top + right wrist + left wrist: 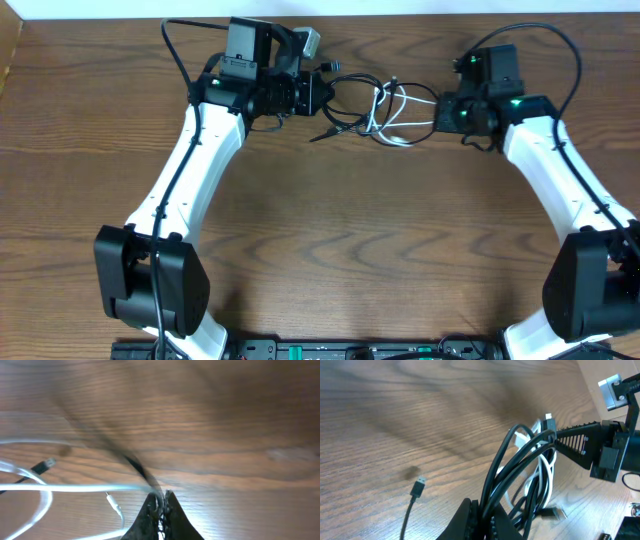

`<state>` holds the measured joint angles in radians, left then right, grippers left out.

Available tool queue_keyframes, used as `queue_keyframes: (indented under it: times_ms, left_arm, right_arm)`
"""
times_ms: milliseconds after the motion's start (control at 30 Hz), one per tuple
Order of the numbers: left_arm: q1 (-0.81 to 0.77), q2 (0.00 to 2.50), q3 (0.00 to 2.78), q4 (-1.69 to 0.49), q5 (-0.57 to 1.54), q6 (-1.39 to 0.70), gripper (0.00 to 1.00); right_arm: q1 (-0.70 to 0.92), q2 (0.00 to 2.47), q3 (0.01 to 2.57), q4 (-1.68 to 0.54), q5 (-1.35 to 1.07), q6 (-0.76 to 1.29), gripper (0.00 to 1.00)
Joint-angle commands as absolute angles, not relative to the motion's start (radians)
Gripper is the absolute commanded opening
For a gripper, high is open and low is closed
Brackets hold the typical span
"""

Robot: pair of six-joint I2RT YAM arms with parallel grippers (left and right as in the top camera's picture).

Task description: Untangle cables

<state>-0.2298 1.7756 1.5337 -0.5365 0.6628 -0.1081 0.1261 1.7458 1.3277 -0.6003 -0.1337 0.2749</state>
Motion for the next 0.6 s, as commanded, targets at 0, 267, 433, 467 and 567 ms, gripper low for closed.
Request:
queue_keyframes:
  times_ms: [0, 267, 433, 467, 567]
  left_arm:
    - [-0.160, 1.765, 1.548, -0.535, 0.609, -0.111, 0.07]
    - [-0.146, 1.765, 1.548, -0.536, 0.609, -0.111, 0.08]
    - [-0.159, 1.765, 1.548, -0.542, 0.646, -0.116, 0.08]
    - [-0.164, 1.765, 1.548, -0.541, 0.658, -0.118, 0.07]
    - [-0.172, 1.765, 1.548, -0.540, 0.712, -0.118, 0.07]
  right_arm:
    - [0.010, 1.755, 1.328, -0.637, 0.098, 0.249, 0.01]
    - [-0.120, 1.755, 1.328, -0.696, 0.146, 0.283, 0.01]
    - [-0.142, 1.755, 1.328, -0.644, -0.216, 0.147, 0.05]
    - [-0.138, 1.755, 1.328, -0.630, -0.299, 0.112, 0.09]
    - [-0.122, 1.755, 1.328, -0.589, -0.583, 0.019, 0.25]
